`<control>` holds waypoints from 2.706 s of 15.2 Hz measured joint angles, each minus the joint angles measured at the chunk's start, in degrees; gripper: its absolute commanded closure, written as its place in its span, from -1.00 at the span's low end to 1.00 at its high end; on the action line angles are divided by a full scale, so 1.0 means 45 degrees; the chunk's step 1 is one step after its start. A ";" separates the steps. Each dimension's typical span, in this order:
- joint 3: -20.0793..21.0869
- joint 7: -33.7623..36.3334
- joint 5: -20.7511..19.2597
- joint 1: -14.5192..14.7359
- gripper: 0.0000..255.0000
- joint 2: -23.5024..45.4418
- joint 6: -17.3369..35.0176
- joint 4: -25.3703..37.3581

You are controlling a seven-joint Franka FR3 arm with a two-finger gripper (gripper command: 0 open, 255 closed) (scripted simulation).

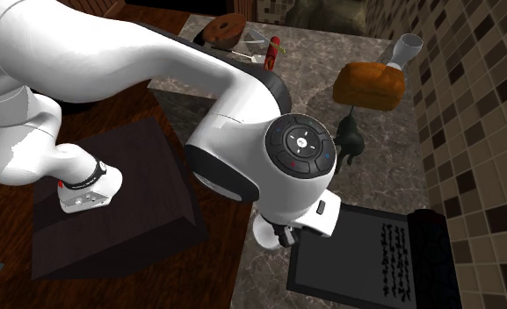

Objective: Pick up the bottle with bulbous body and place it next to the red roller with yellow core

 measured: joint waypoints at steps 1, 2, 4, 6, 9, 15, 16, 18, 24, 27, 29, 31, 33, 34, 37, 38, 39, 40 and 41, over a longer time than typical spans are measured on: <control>-0.0005 0.0021 -0.0010 -0.0011 1.00 -0.0005 -0.0161 0.0159; -0.0019 0.0031 -0.0032 -0.0027 1.00 -0.0034 -0.0354 0.0328; -0.0033 0.0061 -0.0048 -0.0062 1.00 -0.0034 -0.0696 0.0676; -0.0053 0.0105 -0.0099 -0.0059 1.00 -0.0118 -0.1007 0.0915; -0.0072 0.0110 -0.0091 -0.0153 1.00 -0.0071 -0.1528 0.1484; -0.0088 0.0180 -0.0053 -0.0321 1.00 0.0059 -0.2619 0.2710; -0.0091 0.0189 -0.0052 -0.0338 1.00 0.0059 -0.2752 0.2845; -0.0066 0.0509 -0.0255 0.0025 1.00 -0.0329 -0.2667 0.2425; 0.0276 0.2349 -0.1366 0.1802 1.00 -0.2383 -0.1860 -0.0105; 0.0608 0.3365 -0.1737 0.2501 1.00 -0.3031 -0.1622 -0.0866; 0.0844 0.4039 -0.2027 0.2933 1.00 -0.3568 -0.1491 -0.1451; 0.1116 0.4726 -0.2256 0.3330 1.00 -0.4015 -0.1351 -0.1961; 0.1410 0.5400 -0.2391 0.3692 1.00 -0.4271 -0.1254 -0.2276; 0.1570 0.5756 -0.2496 0.3883 1.00 -0.4483 -0.1183 -0.2545; 0.2005 0.6686 -0.2622 0.4349 1.00 -0.4761 -0.1143 -0.2822; 0.2184 0.7055 -0.2677 0.4534 1.00 -0.4891 -0.1067 -0.3012; 0.2360 0.7420 -0.2745 0.4711 1.00 -0.5066 -0.1111 -0.3133; 0.2485 0.7675 -0.2761 0.4832 1.00 -0.5115 -0.1103 -0.3182; 0.2639 0.7982 -0.2781 0.4979 1.00 -0.5163 -0.1130 -0.3202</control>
